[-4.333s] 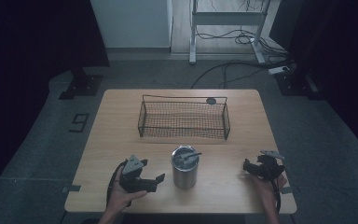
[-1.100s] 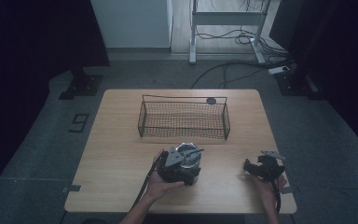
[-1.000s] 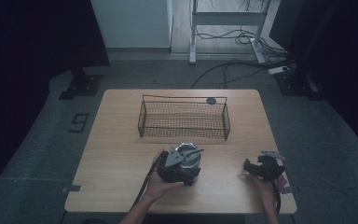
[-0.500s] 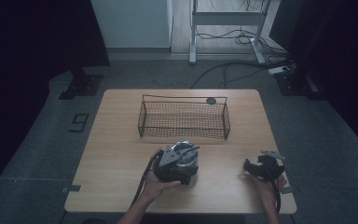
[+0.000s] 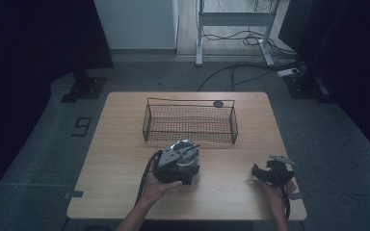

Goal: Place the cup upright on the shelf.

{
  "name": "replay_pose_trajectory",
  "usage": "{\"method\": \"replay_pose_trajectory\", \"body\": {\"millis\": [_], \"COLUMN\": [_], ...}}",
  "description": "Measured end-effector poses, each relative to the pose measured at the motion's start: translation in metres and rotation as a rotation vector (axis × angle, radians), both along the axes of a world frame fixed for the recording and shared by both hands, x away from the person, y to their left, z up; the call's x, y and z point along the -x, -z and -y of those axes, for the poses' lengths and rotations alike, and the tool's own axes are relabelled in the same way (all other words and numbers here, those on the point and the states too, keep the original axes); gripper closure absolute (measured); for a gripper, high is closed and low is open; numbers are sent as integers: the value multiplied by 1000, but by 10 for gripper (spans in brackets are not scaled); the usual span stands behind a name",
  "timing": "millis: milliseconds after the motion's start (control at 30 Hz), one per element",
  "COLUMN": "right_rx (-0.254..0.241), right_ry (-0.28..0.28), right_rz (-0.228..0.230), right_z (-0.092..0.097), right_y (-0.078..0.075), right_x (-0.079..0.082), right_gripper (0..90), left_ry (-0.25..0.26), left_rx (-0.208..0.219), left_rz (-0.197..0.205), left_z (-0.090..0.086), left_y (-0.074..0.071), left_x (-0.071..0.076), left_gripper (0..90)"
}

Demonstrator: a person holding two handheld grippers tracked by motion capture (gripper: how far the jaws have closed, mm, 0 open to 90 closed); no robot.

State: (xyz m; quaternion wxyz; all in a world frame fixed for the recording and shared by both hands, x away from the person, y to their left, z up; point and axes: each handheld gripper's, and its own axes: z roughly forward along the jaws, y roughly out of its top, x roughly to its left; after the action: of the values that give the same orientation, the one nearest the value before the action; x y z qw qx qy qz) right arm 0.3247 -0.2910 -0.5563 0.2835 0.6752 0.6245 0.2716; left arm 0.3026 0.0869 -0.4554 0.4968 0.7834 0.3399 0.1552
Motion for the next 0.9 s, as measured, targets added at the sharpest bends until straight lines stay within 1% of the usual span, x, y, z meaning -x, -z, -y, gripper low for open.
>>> {"method": "replay_pose_trajectory", "body": {"millis": [67,233,300,333,367,400,433,567,667,900], "right_rx": [0,0,0,0,1,1,1,3,3,0], "right_ry": [0,0,0,1,2,2,4,4,4,5], "right_rz": [0,0,0,0,0,0,0,-2,-2,1], "right_z": [0,0,0,0,0,0,0,0,0,0], "right_y": [0,0,0,0,0,0,0,0,0,0], "right_x": [0,0,0,0,0,0,0,0,0,0], "right_gripper": [40,40,40,40,40,40,41,41,40,40], "left_ry": [-11,-34,-39,-54,-65,-65,-82,-104,-120,-129], "left_rx": [-2,13,13,9,11,11,17,31,32,34], "left_rz": [0,7,8,13,14,14,15,17,14,21], "left_z": [-3,-9,-10,-12,-13,-13,-15,-17,-17,-15], "left_y": [-3,-10,-12,-15,-16,-16,-19,-23,-26,-33], "left_x": [-2,-4,-5,-8,-9,-9,-11,-16,-19,-23], "left_gripper": [35,35,35,35,35,35,35,35,36,35]}}
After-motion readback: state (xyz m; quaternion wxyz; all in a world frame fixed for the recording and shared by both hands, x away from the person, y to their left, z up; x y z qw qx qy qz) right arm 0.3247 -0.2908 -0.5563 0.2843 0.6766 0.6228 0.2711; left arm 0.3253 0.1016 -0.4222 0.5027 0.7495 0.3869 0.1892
